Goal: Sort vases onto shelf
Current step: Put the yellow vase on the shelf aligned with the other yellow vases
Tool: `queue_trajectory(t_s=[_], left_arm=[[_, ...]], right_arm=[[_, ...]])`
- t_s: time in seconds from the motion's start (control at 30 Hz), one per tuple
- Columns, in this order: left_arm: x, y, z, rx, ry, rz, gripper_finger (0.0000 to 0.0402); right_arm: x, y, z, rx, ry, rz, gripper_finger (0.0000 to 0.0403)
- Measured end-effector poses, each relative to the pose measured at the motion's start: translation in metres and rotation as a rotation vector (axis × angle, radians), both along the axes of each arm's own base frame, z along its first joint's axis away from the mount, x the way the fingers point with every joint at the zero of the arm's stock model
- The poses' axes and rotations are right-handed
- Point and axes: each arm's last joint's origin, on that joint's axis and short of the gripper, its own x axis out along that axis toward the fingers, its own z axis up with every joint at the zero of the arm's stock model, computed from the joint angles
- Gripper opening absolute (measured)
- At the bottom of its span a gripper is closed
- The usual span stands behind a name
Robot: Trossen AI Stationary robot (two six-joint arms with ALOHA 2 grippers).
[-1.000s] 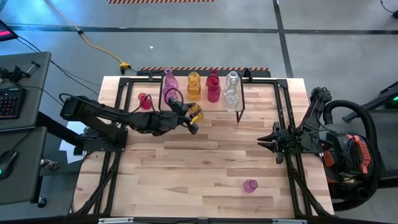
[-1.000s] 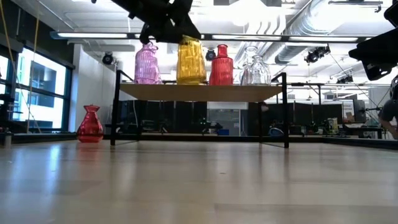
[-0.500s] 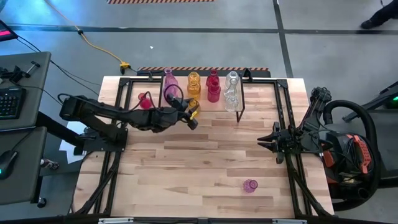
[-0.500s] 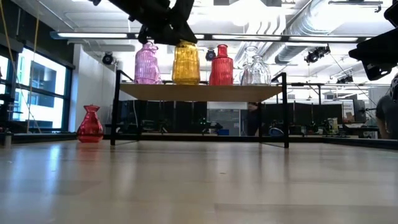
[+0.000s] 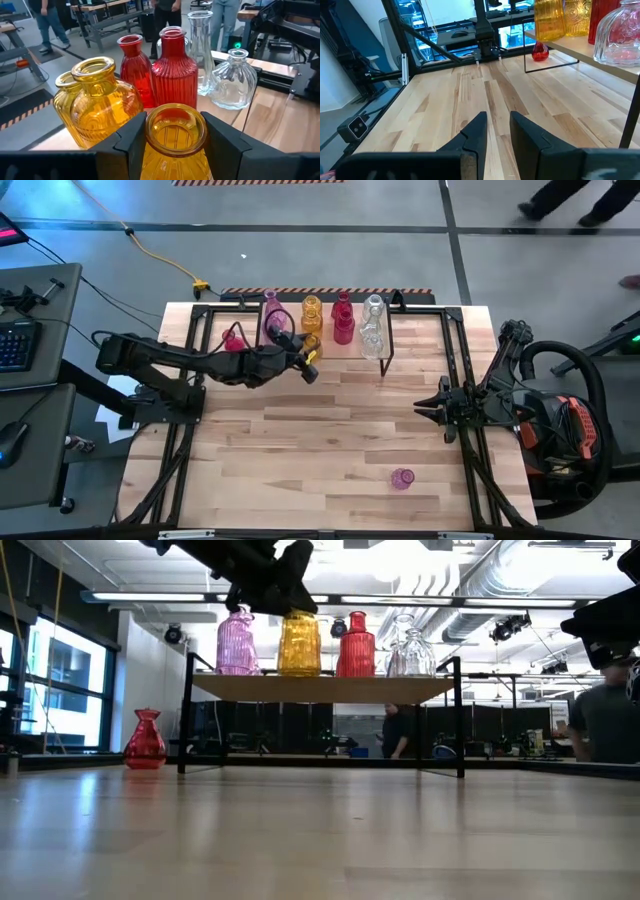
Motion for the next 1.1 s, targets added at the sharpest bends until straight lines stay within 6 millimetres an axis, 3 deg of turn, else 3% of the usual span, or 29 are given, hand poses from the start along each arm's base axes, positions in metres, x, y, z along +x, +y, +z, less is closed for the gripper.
queue_trajectory(t_s=[1.1], left_arm=[[-0.001, 0.014, -0.001, -0.045, -0.025, 0.016, 0.0186]], right_arm=[[0.0, 0.0, 0.0, 0.0, 0.0, 0.0, 0.0067]])
